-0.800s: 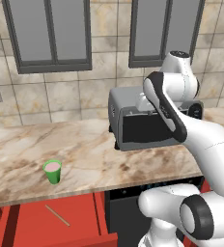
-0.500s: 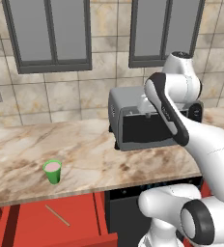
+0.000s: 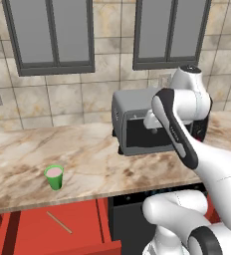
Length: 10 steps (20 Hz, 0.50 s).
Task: Pick up the straw from the left drawer and put it inside the smoothie cup.
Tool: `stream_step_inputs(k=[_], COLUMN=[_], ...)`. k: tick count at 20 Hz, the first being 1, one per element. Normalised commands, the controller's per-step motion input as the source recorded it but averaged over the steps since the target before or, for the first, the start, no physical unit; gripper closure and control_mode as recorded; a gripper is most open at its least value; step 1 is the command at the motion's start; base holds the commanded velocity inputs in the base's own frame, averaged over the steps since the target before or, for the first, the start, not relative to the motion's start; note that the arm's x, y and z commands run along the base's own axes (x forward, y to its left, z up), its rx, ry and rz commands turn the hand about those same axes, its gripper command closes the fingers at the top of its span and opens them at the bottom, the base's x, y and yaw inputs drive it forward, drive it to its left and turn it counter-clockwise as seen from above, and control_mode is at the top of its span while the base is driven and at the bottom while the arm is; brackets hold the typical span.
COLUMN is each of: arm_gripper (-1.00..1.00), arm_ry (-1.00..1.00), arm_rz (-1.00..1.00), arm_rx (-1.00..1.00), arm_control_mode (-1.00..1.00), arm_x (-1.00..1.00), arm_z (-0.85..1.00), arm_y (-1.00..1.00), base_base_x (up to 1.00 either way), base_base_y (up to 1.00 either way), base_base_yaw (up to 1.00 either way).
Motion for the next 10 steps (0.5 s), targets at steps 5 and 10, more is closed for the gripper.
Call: stream_step_inputs(k=[5, 10], arm_gripper=[-1.0, -1.0], arm_ry=[0.01, 0.01], arm_rz=[-0.02, -0.04], arm_rx=[0.0, 0.0], arm_control_mode=[-1.0, -1.0], arm_x=[-0.01, 0.0], arm_z=[-0.19, -0.16], arm_y=[0.0, -0.01], base_base_x=[0.0, 0.0], base_base_y=[0.0, 0.0], base_base_yaw=[0.0, 0.0])
